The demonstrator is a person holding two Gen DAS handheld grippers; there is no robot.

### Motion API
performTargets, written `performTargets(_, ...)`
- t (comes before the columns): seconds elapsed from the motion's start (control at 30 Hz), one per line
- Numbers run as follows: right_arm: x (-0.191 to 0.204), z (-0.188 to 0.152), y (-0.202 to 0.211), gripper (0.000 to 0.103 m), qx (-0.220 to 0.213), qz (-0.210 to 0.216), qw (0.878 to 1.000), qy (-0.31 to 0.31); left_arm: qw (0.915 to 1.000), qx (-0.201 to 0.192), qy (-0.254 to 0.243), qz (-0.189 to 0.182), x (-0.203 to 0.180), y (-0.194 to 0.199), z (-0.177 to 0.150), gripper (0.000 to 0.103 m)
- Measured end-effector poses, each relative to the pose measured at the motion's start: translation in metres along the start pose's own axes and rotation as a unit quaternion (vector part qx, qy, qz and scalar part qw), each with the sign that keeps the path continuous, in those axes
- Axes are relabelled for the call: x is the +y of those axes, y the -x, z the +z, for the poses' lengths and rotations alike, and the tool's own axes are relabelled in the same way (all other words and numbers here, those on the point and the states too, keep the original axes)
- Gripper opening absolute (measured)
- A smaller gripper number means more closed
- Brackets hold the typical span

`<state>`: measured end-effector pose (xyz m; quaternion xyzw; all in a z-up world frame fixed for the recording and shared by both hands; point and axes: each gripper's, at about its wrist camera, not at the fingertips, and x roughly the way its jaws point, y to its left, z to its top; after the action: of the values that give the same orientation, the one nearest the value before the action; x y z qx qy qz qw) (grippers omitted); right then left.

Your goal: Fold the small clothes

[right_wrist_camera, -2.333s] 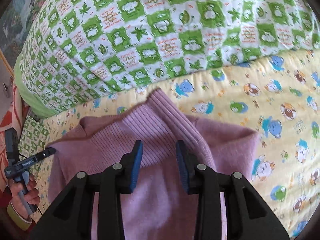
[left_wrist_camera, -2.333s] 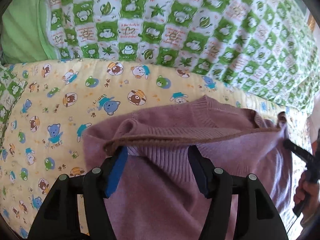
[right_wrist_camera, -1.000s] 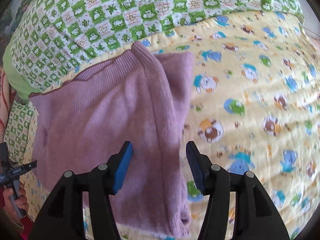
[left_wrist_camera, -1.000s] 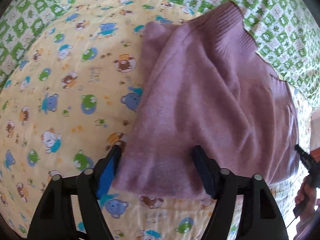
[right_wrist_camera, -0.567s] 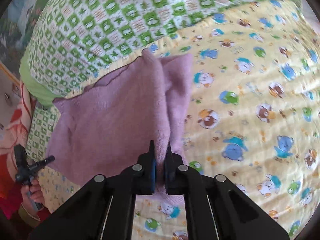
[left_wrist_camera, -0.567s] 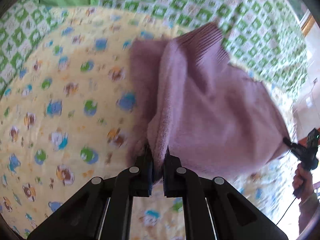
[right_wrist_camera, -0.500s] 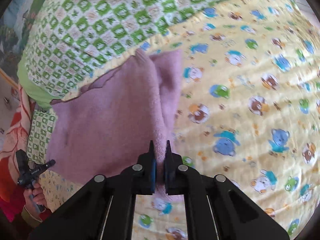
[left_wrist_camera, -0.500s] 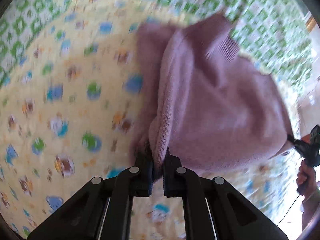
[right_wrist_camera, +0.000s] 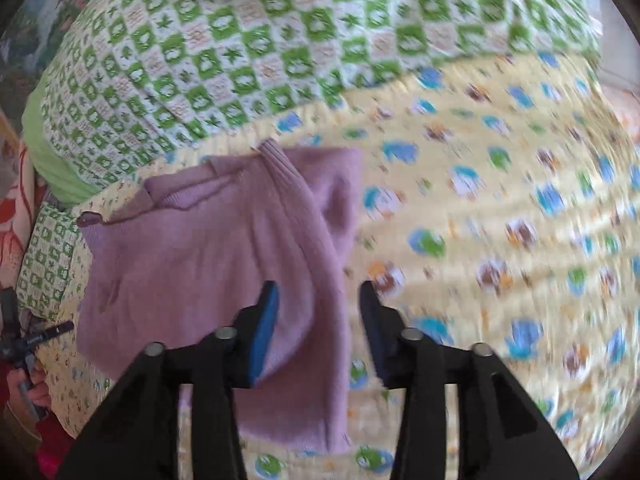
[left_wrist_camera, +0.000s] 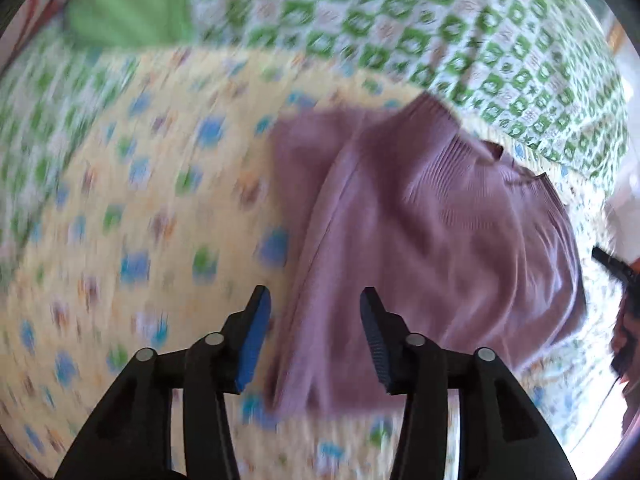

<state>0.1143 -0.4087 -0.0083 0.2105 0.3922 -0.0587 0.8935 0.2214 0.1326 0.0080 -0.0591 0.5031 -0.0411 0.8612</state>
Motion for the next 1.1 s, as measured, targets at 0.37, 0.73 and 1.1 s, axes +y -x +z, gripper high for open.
performTargets(0.37, 0.05, 0.086, -0.095, 0.059, 0.036, 0.034, 0.99, 0.129, 0.9856, -0.001, -0.169, -0.001, -0.056, -0.071, 0.111, 0.066)
performTargets(0.73, 0.043, 0.096, -0.134, 0.009, 0.066, 0.054, 0.99, 0.116, 0.9811, 0.035, -0.19, -0.012, -0.069, -0.12, 0.116, 0.005)
performTargets(1.1, 0.003, 0.112, -0.141, 0.008, 0.033, 0.005, 0.999, 0.033, 0.9973, 0.019, -0.068, 0.02, -0.019, -0.135, 0.132, 0.007)
